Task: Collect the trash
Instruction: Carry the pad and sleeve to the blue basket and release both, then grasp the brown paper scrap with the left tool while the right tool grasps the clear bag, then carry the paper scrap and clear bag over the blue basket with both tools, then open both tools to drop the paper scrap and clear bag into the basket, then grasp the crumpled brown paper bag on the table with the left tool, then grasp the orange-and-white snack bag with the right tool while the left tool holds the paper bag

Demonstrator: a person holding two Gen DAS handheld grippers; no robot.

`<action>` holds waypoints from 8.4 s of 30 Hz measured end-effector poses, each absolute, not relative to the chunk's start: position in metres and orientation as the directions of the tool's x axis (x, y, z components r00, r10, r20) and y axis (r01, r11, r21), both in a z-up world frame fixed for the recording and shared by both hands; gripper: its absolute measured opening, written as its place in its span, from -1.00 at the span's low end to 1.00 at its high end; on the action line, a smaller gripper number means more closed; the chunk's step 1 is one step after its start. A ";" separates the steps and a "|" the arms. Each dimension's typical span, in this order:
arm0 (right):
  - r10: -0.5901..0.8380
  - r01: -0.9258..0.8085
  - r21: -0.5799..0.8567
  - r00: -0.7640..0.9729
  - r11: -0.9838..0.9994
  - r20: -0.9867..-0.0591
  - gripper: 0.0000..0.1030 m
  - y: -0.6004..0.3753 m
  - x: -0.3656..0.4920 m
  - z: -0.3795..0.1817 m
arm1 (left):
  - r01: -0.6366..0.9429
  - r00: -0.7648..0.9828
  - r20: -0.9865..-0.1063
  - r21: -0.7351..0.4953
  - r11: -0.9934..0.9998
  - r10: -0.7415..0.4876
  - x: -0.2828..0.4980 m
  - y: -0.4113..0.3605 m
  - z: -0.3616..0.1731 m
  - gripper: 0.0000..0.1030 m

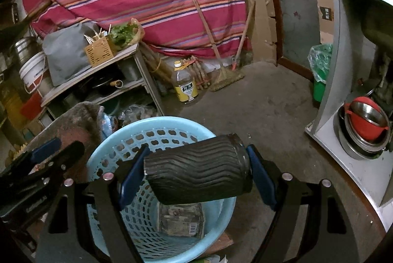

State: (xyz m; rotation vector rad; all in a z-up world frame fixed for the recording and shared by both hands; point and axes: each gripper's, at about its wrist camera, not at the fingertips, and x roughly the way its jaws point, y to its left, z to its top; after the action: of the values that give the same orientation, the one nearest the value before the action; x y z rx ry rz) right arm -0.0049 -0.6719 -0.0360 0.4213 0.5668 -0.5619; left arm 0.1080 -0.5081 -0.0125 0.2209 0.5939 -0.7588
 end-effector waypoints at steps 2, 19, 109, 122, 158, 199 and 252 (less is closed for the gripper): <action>-0.376 0.598 0.218 0.704 0.771 -0.603 0.52 -0.672 -0.005 -0.037 | 0.695 0.584 -0.574 -0.014 0.719 -0.575 0.108 -0.502 -0.010 0.61; -0.391 0.603 0.156 0.670 0.782 -0.631 0.74 -0.613 0.054 -0.034 | 0.485 0.776 -0.500 0.084 0.870 -0.384 0.133 -0.343 0.025 0.90; -0.043 0.141 0.115 0.796 0.983 -0.604 -0.59 -0.393 0.168 -0.004 | 0.221 0.844 -0.515 0.083 0.972 -0.148 0.187 -0.113 0.024 -0.20; -0.227 0.365 0.138 0.789 0.921 -0.571 -0.59 -0.534 0.079 0.006 | 0.441 0.782 -0.512 0.052 0.896 -0.355 0.154 -0.272 0.025 -0.20; -0.302 0.524 0.194 0.712 0.830 -0.634 -0.59 -0.652 0.010 -0.038 | 0.652 0.655 -0.548 0.061 0.756 -0.521 0.109 -0.475 0.002 0.64; -0.339 0.414 -0.006 0.735 0.910 -0.587 0.91 -0.471 0.128 -0.021 | 0.182 0.833 -0.543 0.090 0.979 -0.105 0.188 -0.118 -0.012 0.90; -0.043 -0.095 -0.149 0.692 0.984 -0.721 0.91 -0.119 0.256 -0.066 | -0.043 0.743 -0.669 -0.059 0.997 -0.008 0.223 0.098 -0.037 -0.22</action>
State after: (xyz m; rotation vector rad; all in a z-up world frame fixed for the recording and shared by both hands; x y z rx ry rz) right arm 0.2564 -0.1188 -0.0658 -0.1801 0.8075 0.0294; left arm 0.2232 0.0977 -0.0374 -0.0724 0.7327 0.0193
